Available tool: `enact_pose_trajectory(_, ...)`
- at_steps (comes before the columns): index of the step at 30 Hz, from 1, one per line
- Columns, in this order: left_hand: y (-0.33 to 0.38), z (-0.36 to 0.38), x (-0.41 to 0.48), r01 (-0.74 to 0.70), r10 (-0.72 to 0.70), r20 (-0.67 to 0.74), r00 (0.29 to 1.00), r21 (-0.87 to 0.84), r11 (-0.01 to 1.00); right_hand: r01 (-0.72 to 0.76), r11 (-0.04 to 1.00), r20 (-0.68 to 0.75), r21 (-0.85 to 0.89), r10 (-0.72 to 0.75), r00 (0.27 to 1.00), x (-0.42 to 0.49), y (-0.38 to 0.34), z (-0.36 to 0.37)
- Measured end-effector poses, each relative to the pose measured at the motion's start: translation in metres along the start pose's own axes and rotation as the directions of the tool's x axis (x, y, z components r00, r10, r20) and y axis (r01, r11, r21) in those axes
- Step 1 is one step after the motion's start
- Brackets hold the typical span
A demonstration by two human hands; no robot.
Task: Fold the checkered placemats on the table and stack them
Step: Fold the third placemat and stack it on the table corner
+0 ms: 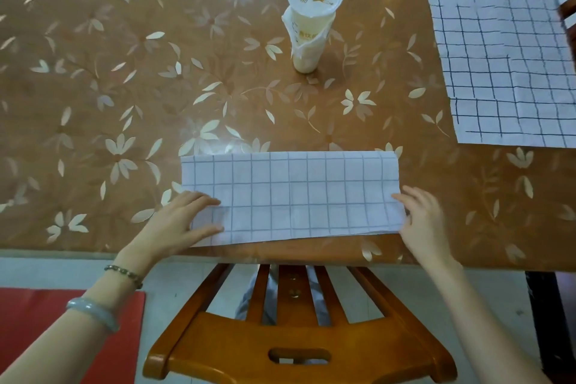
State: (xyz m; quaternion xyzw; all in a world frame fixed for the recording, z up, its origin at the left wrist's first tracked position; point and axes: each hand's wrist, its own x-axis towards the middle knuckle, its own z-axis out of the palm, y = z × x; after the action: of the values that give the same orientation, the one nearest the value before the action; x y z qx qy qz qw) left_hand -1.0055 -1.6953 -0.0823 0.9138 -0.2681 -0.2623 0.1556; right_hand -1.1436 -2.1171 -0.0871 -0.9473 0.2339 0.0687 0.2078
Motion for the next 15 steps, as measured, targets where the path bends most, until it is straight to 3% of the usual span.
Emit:
enact_pose_trajectory(2, 0.01, 0.014, 0.014, -0.064, 0.069, -0.121, 0.99, 0.049, 0.997, 0.008, 0.996, -0.111, 0.087, 0.002, 0.994, 0.0, -0.028, 0.003)
enact_pose_trajectory(5, 0.032, 0.042, 0.056, -0.047, 0.078, -0.192, 0.978, 0.162, 0.986, 0.127, 0.973, -0.069, 0.194, -0.116, 0.991, 0.009, -0.094, 0.033)
enact_pose_trajectory(7, 0.046, 0.059, 0.082, -0.008, 0.042, -0.185, 0.982, 0.183, 0.983, 0.277, 0.952, 0.018, 0.126, -0.282, 0.959, 0.019, -0.13, 0.066)
enact_pose_trajectory(9, 0.057, 0.069, 0.1, 0.034, 0.001, -0.197, 0.98, 0.175, 0.984, 0.36, 0.933, 0.117, 0.014, -0.359, 0.926, 0.03, -0.147, 0.095)
enact_pose_trajectory(15, 0.069, 0.089, 0.116, 0.116, -0.072, -0.231, 0.97, 0.185, 0.976, 0.397, 0.902, 0.218, -0.17, -0.359, 0.907, 0.053, -0.141, 0.121)
